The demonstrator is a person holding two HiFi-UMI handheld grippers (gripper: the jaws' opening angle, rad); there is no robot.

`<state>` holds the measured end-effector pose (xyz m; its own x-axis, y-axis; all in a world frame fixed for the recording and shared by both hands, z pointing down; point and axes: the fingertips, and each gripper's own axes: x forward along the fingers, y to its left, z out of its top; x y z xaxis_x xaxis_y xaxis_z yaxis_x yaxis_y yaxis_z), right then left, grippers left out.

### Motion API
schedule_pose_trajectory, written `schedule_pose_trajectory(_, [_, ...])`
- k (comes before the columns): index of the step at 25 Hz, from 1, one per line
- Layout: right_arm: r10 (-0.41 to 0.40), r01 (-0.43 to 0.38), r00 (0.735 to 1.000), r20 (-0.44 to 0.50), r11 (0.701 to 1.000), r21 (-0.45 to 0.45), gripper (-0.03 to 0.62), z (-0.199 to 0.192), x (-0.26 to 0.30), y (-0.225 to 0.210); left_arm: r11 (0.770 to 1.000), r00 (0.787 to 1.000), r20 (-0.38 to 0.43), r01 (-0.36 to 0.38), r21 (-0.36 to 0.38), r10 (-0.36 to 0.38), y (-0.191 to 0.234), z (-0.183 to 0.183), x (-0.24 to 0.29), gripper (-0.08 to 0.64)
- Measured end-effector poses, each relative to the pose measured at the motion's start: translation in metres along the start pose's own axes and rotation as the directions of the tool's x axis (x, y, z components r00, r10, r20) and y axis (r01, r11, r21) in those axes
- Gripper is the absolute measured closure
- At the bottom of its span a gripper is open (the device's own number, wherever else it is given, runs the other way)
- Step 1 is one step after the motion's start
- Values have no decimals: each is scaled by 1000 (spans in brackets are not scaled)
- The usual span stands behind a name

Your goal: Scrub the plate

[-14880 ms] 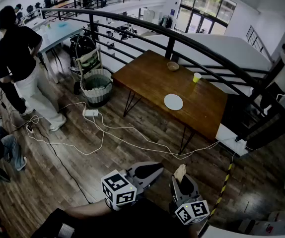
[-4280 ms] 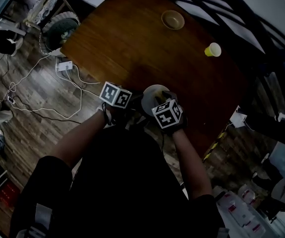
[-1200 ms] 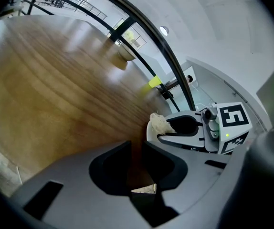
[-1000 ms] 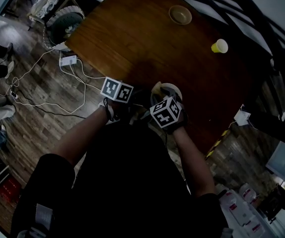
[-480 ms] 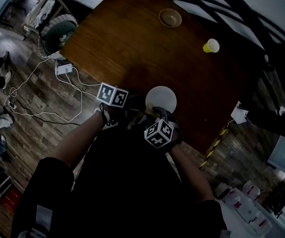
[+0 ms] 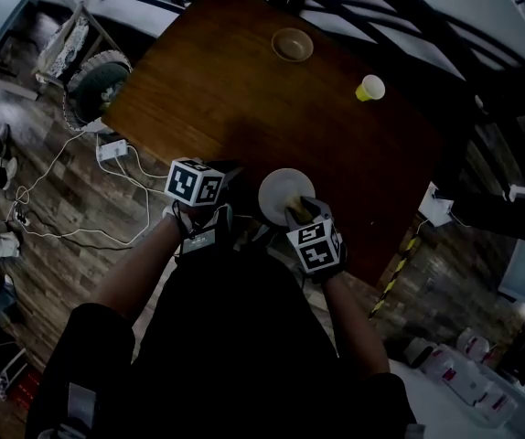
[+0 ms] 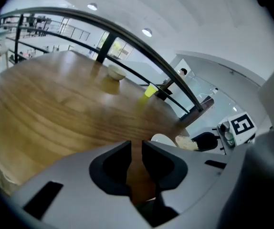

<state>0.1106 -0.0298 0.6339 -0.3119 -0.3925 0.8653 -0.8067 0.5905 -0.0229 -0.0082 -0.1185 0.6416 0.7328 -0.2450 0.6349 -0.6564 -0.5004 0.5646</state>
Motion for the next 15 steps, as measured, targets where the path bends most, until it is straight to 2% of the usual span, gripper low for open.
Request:
schedule_pose_trajectory(4, [11,-43,987,163,980,194,436,25,-29,-13,984,994,100,-56,170,39,-20,37,-30,482])
schedule_pose_trajectory(6, [27,-111,963,268,947,301,436,38,-46,-15,968,985,165,-79,237,40,-38,56,-48,482])
schedule_pose_trajectory(8, [31,-184,927,373,905,384,436,51,-65,-16,954,975,219,-90,286,26,-58,68,-65,482])
schedule_pose_trajectory(10, [16,-232,890,456,875,424,436,62,-84,-18,942,967,255,-88,325,3,-79,76,-80,482])
schedule_pose_trajectory(11, [1,-241,873,487,871,429,436,68,-93,-19,938,963,270,-82,336,-13,-90,80,-86,482])
schedule_pose_trajectory(15, [-62,-209,817,574,894,396,436,90,-130,-20,931,943,324,-43,362,-82,-128,92,-105,482])
